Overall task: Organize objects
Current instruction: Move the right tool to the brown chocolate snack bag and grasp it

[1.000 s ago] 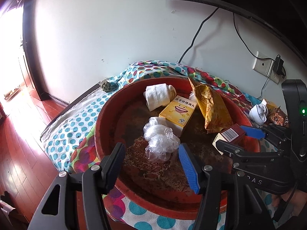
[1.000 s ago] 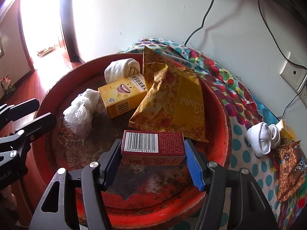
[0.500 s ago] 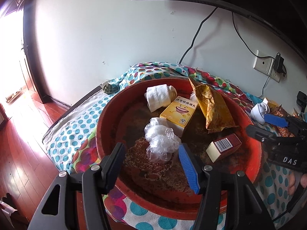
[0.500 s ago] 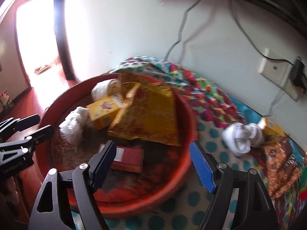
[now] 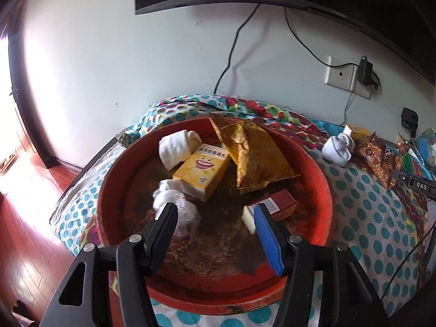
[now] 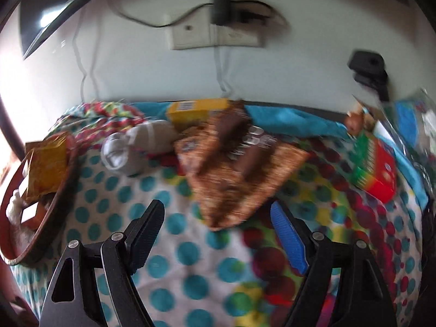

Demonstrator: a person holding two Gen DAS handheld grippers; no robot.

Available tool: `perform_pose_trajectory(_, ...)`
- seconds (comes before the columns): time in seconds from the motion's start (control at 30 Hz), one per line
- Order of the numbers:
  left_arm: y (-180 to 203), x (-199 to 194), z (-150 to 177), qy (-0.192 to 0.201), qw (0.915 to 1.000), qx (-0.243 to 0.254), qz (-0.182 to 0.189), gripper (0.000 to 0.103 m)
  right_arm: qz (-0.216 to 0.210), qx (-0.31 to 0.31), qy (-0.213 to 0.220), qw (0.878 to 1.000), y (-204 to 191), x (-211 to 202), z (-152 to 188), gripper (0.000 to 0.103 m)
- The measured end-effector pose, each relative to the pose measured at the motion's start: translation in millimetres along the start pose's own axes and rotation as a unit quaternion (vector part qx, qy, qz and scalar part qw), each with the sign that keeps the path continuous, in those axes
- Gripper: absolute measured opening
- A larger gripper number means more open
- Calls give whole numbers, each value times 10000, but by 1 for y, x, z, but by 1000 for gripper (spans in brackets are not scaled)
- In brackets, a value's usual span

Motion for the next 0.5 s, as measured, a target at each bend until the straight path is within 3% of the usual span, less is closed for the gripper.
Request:
perform_pose_trajectory(0.2,58,10,-11,-54,9980,560,288,60,-135,332,-203,9992,24,19,-3,79)
perform_pose_trajectory(0.5,123,31,-21,-275,9920,1071,602,60,-536,401,-374,9971,13,50,-17,79)
Point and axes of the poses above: each gripper's, at about its wrist camera, not at the fingertips, and x roughly the way its jaws point, y to its right, z to its underside, the point moved 3 cm from there along x, roughly the way its jaws point, and after that the axes turned 10 degrees about z, right-handed, at the moved point
